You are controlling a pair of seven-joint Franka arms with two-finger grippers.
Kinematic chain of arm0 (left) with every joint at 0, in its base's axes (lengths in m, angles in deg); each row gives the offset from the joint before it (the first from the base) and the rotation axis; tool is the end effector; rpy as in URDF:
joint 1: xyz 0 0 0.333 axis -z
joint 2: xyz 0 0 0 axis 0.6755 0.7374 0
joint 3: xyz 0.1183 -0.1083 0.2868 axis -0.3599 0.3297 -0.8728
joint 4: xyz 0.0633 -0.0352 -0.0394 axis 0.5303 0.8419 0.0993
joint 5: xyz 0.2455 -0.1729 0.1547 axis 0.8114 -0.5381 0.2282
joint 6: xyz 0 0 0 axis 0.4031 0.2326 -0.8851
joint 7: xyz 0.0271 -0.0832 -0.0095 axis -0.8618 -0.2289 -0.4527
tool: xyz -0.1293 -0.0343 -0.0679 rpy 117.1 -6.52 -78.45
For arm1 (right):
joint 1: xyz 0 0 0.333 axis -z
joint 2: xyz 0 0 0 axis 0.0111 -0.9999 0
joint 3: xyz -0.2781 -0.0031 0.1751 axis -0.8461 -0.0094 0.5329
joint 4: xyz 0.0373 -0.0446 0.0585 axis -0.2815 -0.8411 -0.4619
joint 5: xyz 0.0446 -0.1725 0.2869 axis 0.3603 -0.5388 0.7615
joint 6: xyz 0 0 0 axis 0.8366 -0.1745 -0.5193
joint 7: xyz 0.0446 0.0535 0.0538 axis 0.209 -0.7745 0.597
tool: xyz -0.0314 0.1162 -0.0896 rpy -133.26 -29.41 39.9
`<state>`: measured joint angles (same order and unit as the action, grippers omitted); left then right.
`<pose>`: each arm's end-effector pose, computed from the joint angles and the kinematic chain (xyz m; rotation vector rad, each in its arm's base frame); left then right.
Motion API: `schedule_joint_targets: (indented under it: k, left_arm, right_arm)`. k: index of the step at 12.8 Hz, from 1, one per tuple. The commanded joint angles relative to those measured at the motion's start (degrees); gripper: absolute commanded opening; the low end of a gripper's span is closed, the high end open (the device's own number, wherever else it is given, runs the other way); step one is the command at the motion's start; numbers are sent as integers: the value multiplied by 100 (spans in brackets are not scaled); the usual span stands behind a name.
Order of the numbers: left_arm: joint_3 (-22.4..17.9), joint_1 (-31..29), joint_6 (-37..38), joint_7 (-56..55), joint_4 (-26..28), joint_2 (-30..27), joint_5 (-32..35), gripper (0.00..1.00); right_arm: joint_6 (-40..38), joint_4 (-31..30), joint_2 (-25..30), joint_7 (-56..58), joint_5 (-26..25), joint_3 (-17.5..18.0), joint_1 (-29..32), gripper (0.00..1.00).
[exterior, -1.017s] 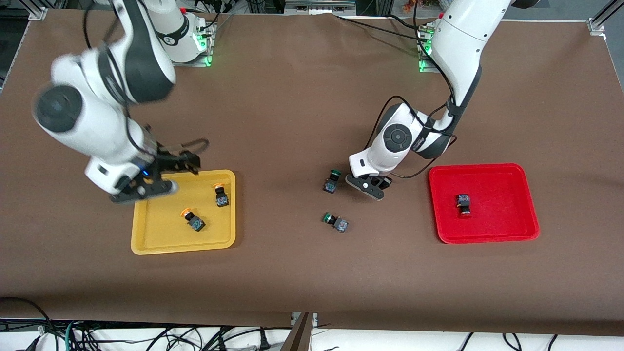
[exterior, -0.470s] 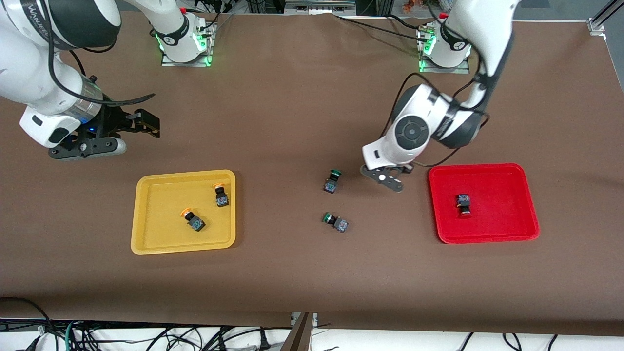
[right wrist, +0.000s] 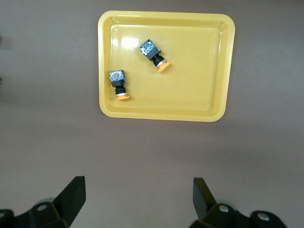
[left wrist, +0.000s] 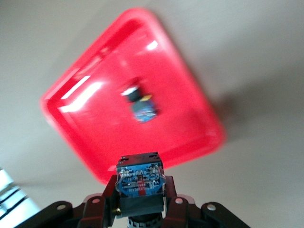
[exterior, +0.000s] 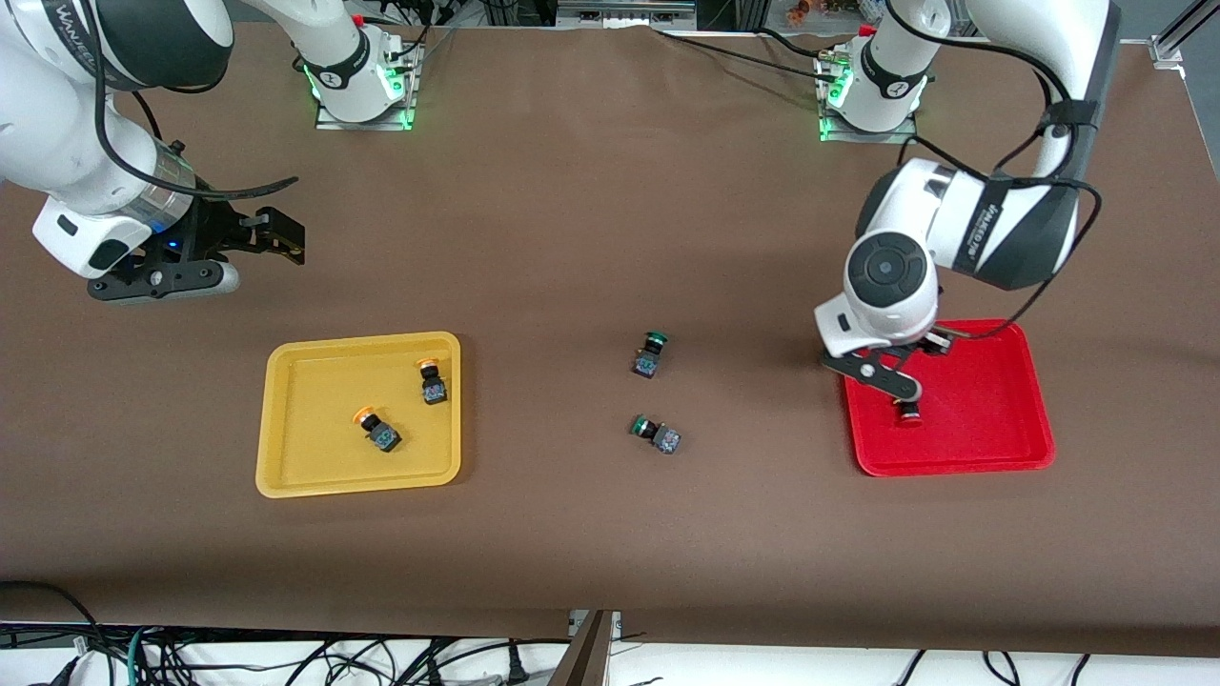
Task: Place red and yellow buttons in trays
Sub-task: 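Carry the red button into the red tray with the left gripper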
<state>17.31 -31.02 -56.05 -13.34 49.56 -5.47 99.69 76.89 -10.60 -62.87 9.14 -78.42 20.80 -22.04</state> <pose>0.5687 -0.1062 0.3424 -2.5786 0.6649 0.3305 0.5141 0.1056 0.5252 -3.1102 -0.1969 0.1105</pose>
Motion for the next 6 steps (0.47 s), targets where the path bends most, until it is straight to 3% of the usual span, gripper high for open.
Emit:
schedule_joint_targets:
  k: [1, 3, 6]
  left_arm:
    - [67, -967, -972, 737, -75, 446, 336, 0]
    - [172, -1820, -1809, 1835, 30, 657, 48, 0]
    - [190, -2219, -3003, 1962, 862, 720, -657, 2]
  right_arm:
    - [75, -199, 173, -3, -105, 25, -18, 100]
    - [74, -208, 173, -3, -105, 25, -18, 100]
    - [66, -208, 173, -3, -105, 25, -18, 100]
